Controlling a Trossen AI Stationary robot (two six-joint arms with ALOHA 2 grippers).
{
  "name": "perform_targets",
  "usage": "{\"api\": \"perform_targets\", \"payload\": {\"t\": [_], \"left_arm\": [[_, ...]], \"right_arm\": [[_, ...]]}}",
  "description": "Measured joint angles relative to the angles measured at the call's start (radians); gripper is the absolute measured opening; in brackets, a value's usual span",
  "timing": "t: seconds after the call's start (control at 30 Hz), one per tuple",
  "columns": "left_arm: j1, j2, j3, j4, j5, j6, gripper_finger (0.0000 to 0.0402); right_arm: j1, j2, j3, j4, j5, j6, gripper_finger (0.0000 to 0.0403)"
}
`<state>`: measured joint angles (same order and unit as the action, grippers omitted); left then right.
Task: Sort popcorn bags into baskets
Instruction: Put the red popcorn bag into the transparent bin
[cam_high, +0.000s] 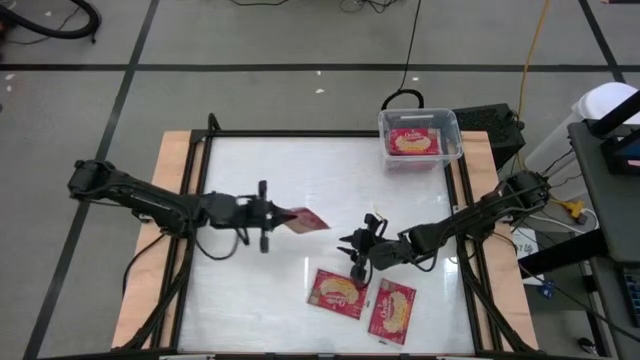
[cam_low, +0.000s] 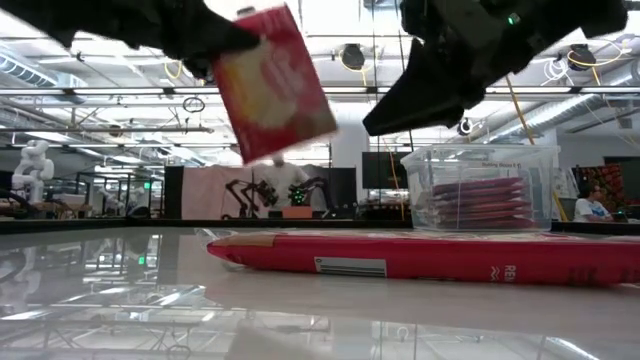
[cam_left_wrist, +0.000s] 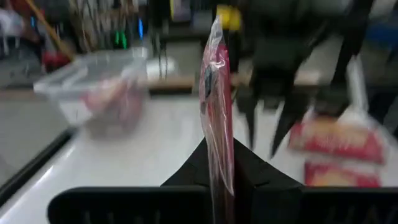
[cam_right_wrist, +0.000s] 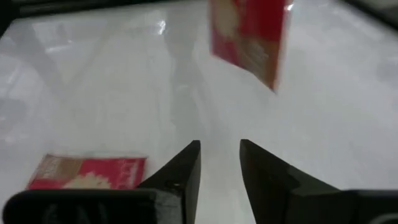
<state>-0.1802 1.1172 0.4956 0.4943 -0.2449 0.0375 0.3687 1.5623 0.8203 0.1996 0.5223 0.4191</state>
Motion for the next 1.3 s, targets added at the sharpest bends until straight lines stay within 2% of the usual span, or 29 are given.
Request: {"api": "perform_targets", "payload": {"t": [0.17, 0.33, 0.4, 0.5, 0.63, 0.8, 1.0, 1.17, 1.3], "left_arm": [[0.026, -0.027, -0.194, 0.4, 0.016, 0.008, 0.0025], [0.058, -0.014, -0.282, 0.628, 0.04, 0.035, 0.002], [0.073, -0.004, -0.285, 0.669, 0.038, 0.052, 0.0018], [0.095, 0.014, -0.266, 0.69, 0.047, 0.079, 0.0022], [0.139, 0.042, -0.225, 0.808, 0.123, 0.093, 0.0027], [0.21, 0.072, -0.202, 0.862, 0.151, 0.118, 0.0022], [0.269, 0.15, -0.145, 0.876, 0.254, 0.082, 0.0023], [0.282, 0.205, -0.118, 0.941, 0.28, 0.082, 0.0026], [0.299, 0.206, -0.117, 0.942, 0.284, 0.086, 0.0022]], "right_arm": [[-0.025, 0.002, -0.118, 0.334, 0.056, -0.099, 0.0108], [-0.087, 0.003, -0.215, 0.617, 0.048, -0.183, 0.0108], [-0.13, 0.003, -0.236, 0.669, 0.004, -0.217, 0.0108], [-0.214, 0.003, -0.24, 0.716, -0.136, -0.231, 0.0108], [-0.313, 0.011, -0.241, 0.798, -0.315, -0.28, 0.0108], [-0.395, 0.011, -0.241, 0.981, -0.448, -0.352, 0.0108], [-0.446, 0.011, -0.218, 1.043, -0.502, -0.38, 0.0139], [-0.455, 0.011, -0.207, 1.024, -0.502, -0.393, 0.0185], [-0.452, 0.011, -0.207, 1.057, -0.521, -0.408, 0.0197]]}}
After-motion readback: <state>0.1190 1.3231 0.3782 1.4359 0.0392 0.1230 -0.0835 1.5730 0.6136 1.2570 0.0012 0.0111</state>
